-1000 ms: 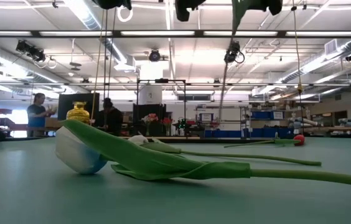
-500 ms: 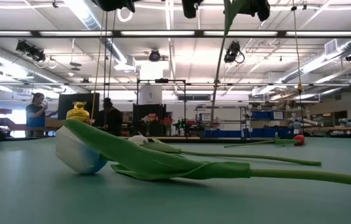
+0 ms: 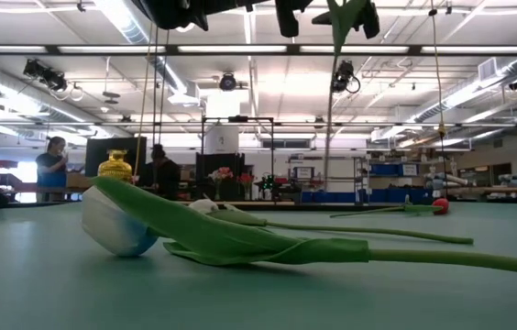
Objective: Sort flowers into vase by color
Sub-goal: Put the pink tulip into the transparent vase
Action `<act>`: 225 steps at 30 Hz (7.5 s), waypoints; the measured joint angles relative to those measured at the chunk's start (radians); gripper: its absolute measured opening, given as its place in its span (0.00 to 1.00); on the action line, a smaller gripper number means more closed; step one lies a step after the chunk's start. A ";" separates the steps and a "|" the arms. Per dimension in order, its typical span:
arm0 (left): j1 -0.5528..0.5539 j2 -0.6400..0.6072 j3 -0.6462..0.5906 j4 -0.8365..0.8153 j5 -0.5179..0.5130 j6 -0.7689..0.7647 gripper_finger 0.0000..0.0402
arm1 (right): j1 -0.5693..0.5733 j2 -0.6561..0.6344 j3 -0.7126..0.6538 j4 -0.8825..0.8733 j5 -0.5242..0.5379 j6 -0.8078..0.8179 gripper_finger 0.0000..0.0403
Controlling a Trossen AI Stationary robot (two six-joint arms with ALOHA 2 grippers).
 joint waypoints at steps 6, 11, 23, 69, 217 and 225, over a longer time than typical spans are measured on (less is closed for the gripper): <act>0.000 0.000 0.000 -0.005 0.000 0.000 0.23 | 0.000 0.006 0.000 0.003 -0.015 0.000 0.86; 0.000 0.000 0.000 -0.027 0.013 0.022 0.04 | -0.005 0.007 0.000 0.001 -0.072 -0.022 0.87; -0.017 -0.002 -0.001 -0.333 0.005 0.036 0.02 | -0.079 -0.156 0.000 0.032 -0.285 -0.034 0.97; 0.050 -0.134 0.000 -0.073 -0.179 -0.211 0.06 | -0.018 -0.051 -0.001 -0.264 -0.282 -0.203 0.22; 0.092 -0.952 -0.591 -0.608 0.041 0.151 0.55 | 0.240 -0.731 -0.287 -0.418 -1.227 -0.250 0.00; 0.092 -0.952 -0.591 -0.608 0.041 0.152 0.55 | 0.271 -0.698 -0.288 -0.419 -1.205 -0.263 0.00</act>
